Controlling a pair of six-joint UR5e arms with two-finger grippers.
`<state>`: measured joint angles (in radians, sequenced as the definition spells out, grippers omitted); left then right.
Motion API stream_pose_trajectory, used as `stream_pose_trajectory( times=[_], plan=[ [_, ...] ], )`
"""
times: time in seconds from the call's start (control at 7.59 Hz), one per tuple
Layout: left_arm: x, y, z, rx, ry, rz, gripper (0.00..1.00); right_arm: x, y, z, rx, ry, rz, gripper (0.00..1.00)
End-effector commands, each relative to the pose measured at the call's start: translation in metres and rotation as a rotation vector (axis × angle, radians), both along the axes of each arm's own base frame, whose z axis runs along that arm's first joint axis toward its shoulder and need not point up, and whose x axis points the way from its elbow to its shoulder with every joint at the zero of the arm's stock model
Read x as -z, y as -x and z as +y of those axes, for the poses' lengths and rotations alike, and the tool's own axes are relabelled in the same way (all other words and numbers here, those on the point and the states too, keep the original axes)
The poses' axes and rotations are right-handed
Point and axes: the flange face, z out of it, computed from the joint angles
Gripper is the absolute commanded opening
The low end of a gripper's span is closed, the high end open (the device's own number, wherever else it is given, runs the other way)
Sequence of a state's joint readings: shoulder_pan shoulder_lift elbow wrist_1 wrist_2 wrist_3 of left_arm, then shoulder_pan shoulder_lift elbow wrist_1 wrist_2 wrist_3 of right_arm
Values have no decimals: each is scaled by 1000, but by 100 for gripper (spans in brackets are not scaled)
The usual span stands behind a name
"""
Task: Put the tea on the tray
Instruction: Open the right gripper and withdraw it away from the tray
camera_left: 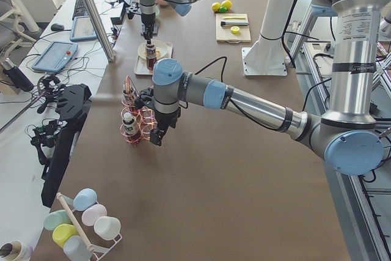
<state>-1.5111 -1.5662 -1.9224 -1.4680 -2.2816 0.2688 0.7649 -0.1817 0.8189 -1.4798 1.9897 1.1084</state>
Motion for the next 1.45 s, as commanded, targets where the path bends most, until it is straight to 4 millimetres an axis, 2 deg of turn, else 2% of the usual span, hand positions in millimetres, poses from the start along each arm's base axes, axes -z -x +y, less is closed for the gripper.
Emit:
stream_pose_trajectory(
  times=[0.0,0.13,0.26,0.4,0.53,0.66,0.79,0.92,1.05,1.19,1.32],
  plan=[
    [1,0,0,0,-2,1,96,5,-1,-1,5,-7,-1,99],
    [2,1,0,1,-4,1,96,18,-8,-1,17,-8,-20,100],
    [3,1,1,7,1,2,96,32,-41,-8,25,18,-58,100],
    [-2,0,0,12,20,7,96,24,-75,-11,58,12,-54,100],
    [-2,17,3,45,27,16,96,-34,-121,3,91,-52,-53,100],
    [-1,32,7,77,45,16,96,-88,-182,-4,141,-79,-62,100],
    [-4,40,11,94,86,15,96,-134,-237,-11,154,-93,-34,100],
    [-7,49,14,103,101,12,96,-192,-281,8,195,-145,-6,100],
    [-21,67,30,144,136,21,96,-258,-342,19,251,-217,40,100],
    [-31,76,40,164,152,29,96,-307,-415,28,267,-238,86,100],
    [-32,77,38,169,159,30,97,-363,-462,52,358,-268,130,100]
  ],
)
